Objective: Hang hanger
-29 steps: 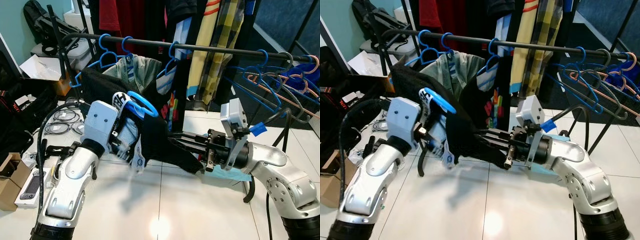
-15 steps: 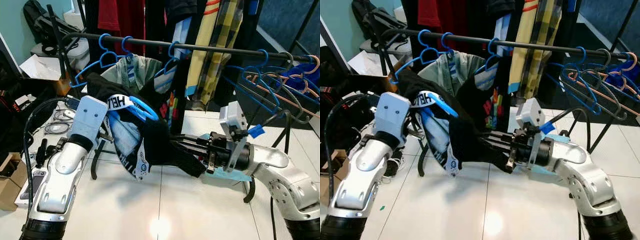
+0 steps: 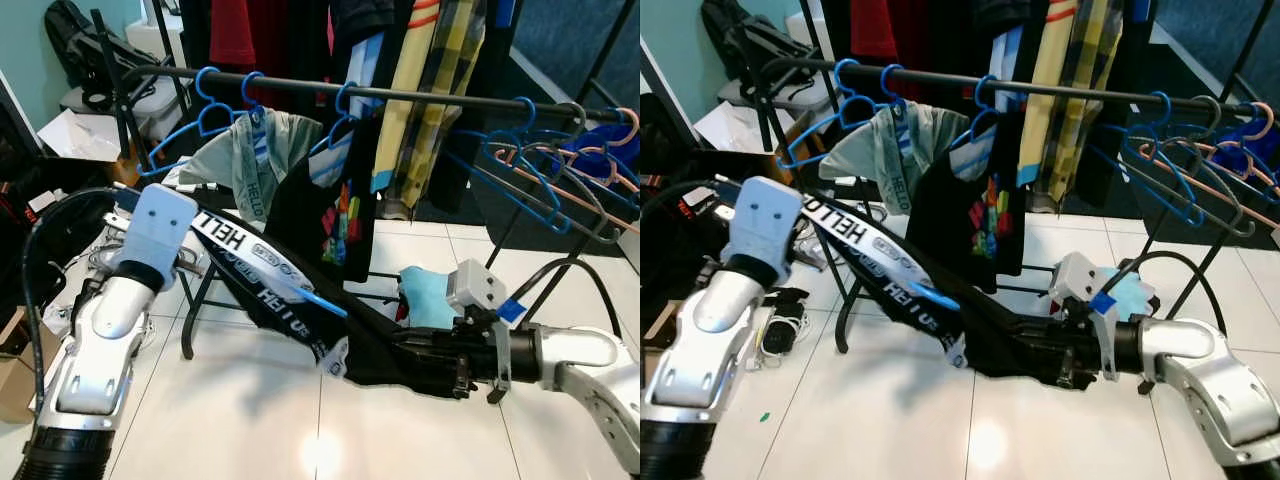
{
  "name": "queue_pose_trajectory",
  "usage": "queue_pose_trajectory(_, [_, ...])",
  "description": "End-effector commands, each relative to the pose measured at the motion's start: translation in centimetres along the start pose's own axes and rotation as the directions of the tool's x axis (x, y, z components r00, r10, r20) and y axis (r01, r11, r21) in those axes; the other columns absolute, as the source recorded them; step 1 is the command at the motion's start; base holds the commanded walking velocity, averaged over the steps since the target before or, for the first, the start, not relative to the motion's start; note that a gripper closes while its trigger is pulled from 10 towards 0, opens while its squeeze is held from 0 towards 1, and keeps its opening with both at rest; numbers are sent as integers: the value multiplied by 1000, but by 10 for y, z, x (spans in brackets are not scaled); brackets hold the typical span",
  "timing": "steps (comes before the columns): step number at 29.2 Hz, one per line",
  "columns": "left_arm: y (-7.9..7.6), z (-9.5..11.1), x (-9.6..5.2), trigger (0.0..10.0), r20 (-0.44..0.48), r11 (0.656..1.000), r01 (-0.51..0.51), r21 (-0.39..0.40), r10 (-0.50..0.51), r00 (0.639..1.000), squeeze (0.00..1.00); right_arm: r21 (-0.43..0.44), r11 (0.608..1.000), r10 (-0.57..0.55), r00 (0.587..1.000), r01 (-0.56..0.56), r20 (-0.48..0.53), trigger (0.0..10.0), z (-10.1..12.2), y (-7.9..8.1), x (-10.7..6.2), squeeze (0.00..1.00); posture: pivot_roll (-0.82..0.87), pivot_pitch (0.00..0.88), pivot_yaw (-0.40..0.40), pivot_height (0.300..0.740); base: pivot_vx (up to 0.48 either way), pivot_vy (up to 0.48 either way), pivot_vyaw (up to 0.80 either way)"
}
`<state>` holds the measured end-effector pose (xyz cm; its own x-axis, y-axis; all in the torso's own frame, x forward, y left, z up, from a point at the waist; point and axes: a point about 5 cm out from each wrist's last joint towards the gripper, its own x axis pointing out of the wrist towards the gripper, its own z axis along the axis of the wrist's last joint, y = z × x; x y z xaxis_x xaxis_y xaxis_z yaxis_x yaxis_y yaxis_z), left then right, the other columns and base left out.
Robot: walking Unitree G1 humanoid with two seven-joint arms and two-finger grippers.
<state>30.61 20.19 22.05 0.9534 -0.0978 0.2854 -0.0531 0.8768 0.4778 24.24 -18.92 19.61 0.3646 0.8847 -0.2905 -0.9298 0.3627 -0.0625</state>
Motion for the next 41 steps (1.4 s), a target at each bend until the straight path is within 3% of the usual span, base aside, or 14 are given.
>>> queue_pose_trajectory(1, [6,-2,0,0,-3,999,-17,30,17,1000,0,-15,1000,25,999,-24,44,0,10,4,-2,0,-57,74,22,740,0,0,0])
queue_pose_trajectory(3, [2,-4,1,0,-14,999,7,46,-6,1000,0,-13,997,82,983,-81,162,0,28,11,-6,0,-56,76,27,740,0,0,0])
queue_pose_trajectory(5, [1,-6,1,0,-19,999,15,52,-14,1000,0,-15,994,106,976,-105,189,0,32,14,-8,0,-56,76,27,740,0,0,0])
queue_pose_trajectory(10, [-1,-7,0,0,-24,998,22,55,-21,999,0,-18,993,120,971,-119,209,0,36,16,-9,0,-58,76,28,740,0,0,0])
queue_pose_trajectory(11, [-4,-8,0,784,-30,998,36,53,-35,999,0,-31,992,128,967,-124,220,0,38,16,-10,0,-61,77,30,740,0,0,0])
queue_pose_trajectory(18, [-8,-9,1,1098,-34,997,55,49,-53,998,0,-44,992,121,965,-114,231,0,40,15,-10,0,-59,76,31,740,0,0,0])
queue_pose_trajectory(20, [-19,-13,-1,2588,-50,994,107,37,-105,993,0,-56,992,125,951,-114,282,0,47,14,-10,0,-55,76,33,740,0,0,0])
queue_pose_trajectory(23, [-23,-15,-1,2902,-57,991,129,30,-127,990,0,-59,992,123,940,-110,317,0,50,14,-10,0,-54,76,33,740,0,0,0])
queue_pose_trajectory(24, [-27,-18,-3,3765,-74,988,153,19,-152,986,0,-57,992,122,920,-109,373,0,57,13,-12,0,-54,77,33,740,0,0,0])
queue_pose_trajectory(27, [-36,-25,-6,4627,-106,980,197,-7,-197,975,0,-55,995,99,882,-83,460,0,67,10,-18,0,-57,77,33,740,0,0,0])
queue_pose_trajectory(31, [-44,-33,-10,4941,-147,975,221,-27,-223,964,0,-25,997,73,885,-69,460,0,63,8,-20,0,-59,78,32,740,0,0,0])
queue_pose_trajectory(38, [-39,-34,-9,5255,-144,978,206,-27,-208,968,0,1,1000,14,912,-16,411,0,54,2,-18,0,-57,81,32,740,0,0,0])
queue_pose_trajectory(39, [-38,-35,-10,4706,-147,977,211,-23,-212,966,0,9,1000,7,913,-12,408,0,54,1,-18,0,-54,81,33,740,0,0,0])
queue_pose_trajectory(41, [-38,-35,-10,4588,-149,977,211,-20,-212,966,0,19,1000,-5,931,-2,365,0,49,0,-17,0,-54,82,33,740,0,0,0])
